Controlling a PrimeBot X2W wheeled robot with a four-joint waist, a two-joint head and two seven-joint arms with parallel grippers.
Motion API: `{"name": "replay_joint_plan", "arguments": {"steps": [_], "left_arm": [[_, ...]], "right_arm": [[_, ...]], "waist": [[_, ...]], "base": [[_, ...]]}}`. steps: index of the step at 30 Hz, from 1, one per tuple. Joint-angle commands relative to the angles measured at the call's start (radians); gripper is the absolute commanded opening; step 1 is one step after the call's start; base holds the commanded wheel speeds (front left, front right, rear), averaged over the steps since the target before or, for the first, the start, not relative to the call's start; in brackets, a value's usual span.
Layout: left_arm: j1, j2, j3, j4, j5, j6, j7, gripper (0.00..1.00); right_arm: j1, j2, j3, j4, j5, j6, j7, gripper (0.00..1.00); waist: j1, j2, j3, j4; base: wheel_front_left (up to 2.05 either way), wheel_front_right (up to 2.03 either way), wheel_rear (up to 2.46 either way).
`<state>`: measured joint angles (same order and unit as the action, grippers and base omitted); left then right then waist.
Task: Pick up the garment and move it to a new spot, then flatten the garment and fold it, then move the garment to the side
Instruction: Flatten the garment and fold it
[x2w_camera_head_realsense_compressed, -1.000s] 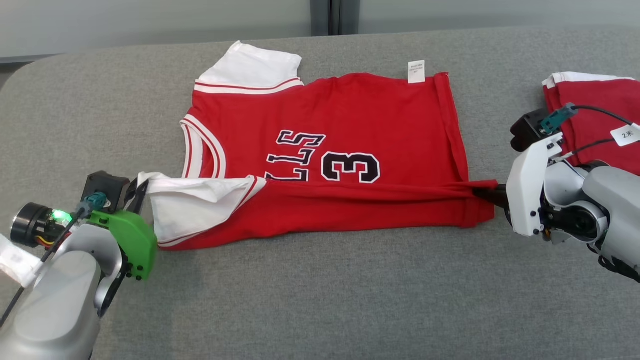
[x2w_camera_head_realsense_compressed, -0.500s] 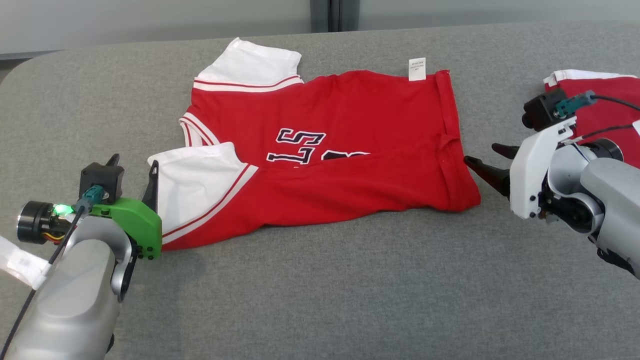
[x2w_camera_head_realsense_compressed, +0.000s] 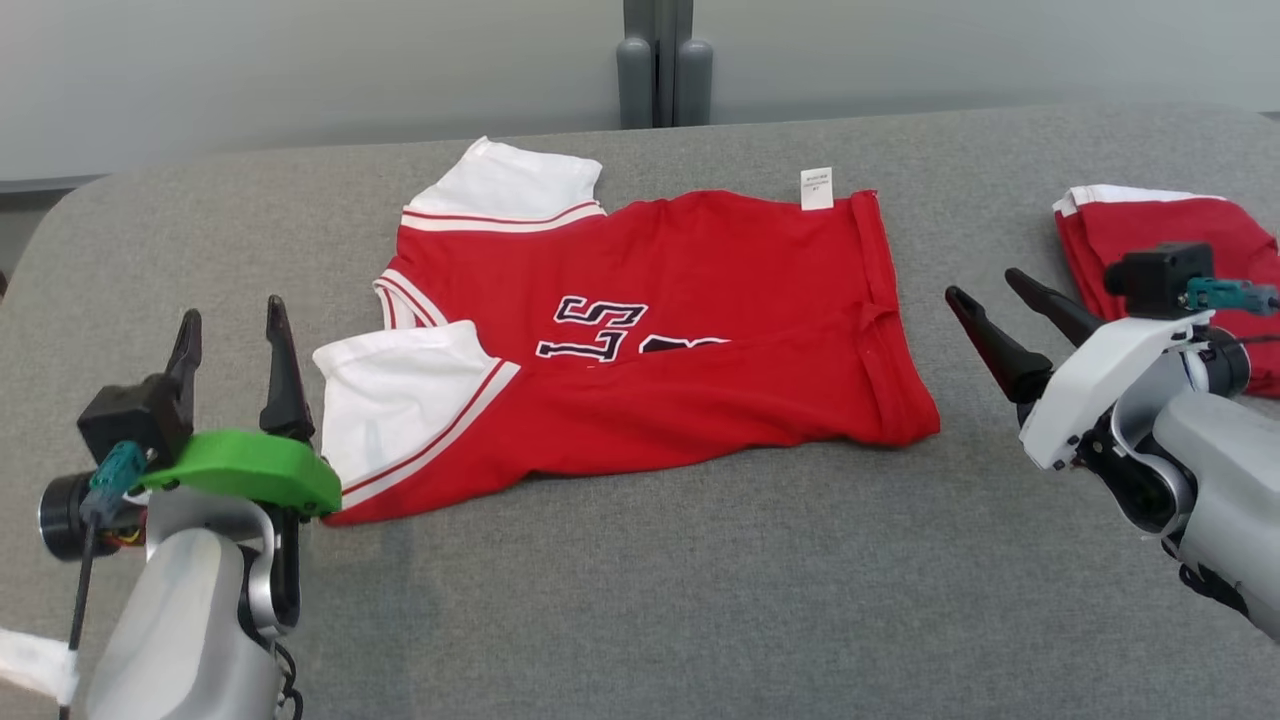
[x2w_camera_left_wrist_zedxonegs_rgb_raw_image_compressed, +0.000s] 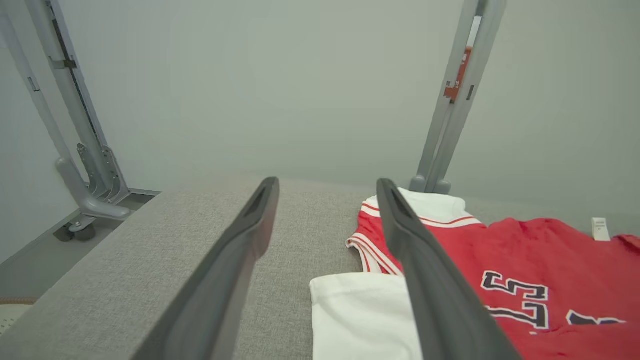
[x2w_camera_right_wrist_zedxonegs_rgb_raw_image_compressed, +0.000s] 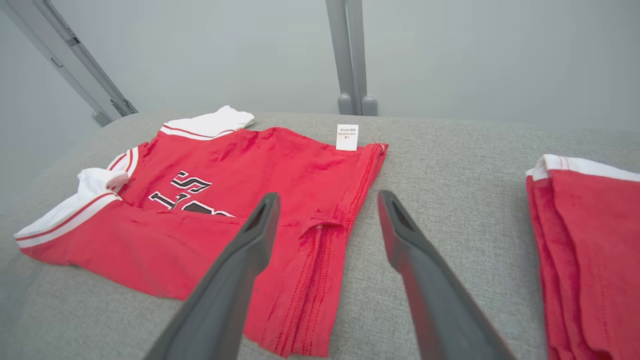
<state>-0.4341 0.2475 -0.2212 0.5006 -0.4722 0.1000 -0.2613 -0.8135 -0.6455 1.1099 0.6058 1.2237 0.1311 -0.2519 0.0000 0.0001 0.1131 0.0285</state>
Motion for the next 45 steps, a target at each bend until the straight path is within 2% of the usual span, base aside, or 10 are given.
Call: {"name": "replay_joint_plan", "arguments": {"steps": [1, 4, 11, 15, 23, 34, 42, 43, 44, 45], "left_arm": [[0.045, -0.017, 0.037, -0.043, 0.017, 0.003, -0.004, 1.0], [0.123, -0.06, 0.107, -0.124, 0.036, -0.012, -0.004, 1.0], [0.276, -0.145, 0.221, -0.247, 0.152, -0.067, -0.004, 1.0], [0.33, -0.176, 0.26, -0.24, 0.198, -0.071, -0.004, 1.0], [0.305, -0.189, 0.287, -0.109, 0.284, -0.068, -0.004, 1.0], [0.184, -0.153, 0.303, 0.218, 0.343, -0.005, -0.004, 1.0], [0.132, -0.149, 0.278, 0.375, 0.352, -0.036, -0.001, 1.0], [0.125, -0.15, 0.272, 0.391, 0.354, -0.042, 0.0, 0.91], [0.114, -0.15, 0.269, 0.398, 0.354, -0.049, 0.0, 0.5], [0.104, -0.151, 0.272, 0.381, 0.349, -0.05, 0.0, 0.3]], "right_arm": [[0.03, 0.015, -0.039, 0.007, -0.037, -0.001, -0.011, 1.0], [0.086, 0.05, -0.23, -0.015, -0.17, -0.001, -0.013, 1.0], [0.397, 0.243, -0.711, -0.212, -0.583, 0.0, -0.013, 1.0], [0.531, 0.358, -0.852, -0.317, -0.741, 0.0, -0.013, 1.0], [0.608, 0.46, -0.9, -0.394, -0.855, 0.0, -0.013, 1.0], [0.592, 0.448, -0.884, -0.388, -0.861, 0.0, -0.013, 1.0], [0.579, 0.434, -0.859, -0.374, -0.875, 0.0, -0.013, 1.0], [0.578, 0.43, -0.855, -0.372, -0.882, 0.0, -0.013, 1.0], [0.579, 0.429, -0.854, -0.369, -0.887, 0.0, -0.013, 1.0], [0.58, 0.43, -0.854, -0.366, -0.889, 0.0, -0.013, 1.0]], "waist": [[0.0, -0.0001, -0.016, -0.008], [0.0, -0.0001, -0.025, -0.016], [0.0, -0.0001, -0.046, -0.037], [0.0, -0.0001, -0.047, -0.045], [0.0, -0.0001, -0.021, -0.076], [0.0, -0.0001, 0.008, -0.118], [0.0, -0.0001, 0.024, -0.135], [0.0, -0.0001, 0.027, -0.134], [0.0, -0.0001, 0.03, -0.132], [0.0, -0.0001, 0.033, -0.129]], "base": [[0.0, 0.0, 0.0], [0.0, 0.0, 0.0], [0.0, 0.0, 0.0], [0.0, 0.0, 0.0], [0.0, 0.0, 0.0], [0.0, 0.0, 0.0], [0.0, 0.0, 0.0], [0.0, 0.0, 0.0], [0.0, 0.0, 0.0], [0.0, 0.0, 0.0]]}}
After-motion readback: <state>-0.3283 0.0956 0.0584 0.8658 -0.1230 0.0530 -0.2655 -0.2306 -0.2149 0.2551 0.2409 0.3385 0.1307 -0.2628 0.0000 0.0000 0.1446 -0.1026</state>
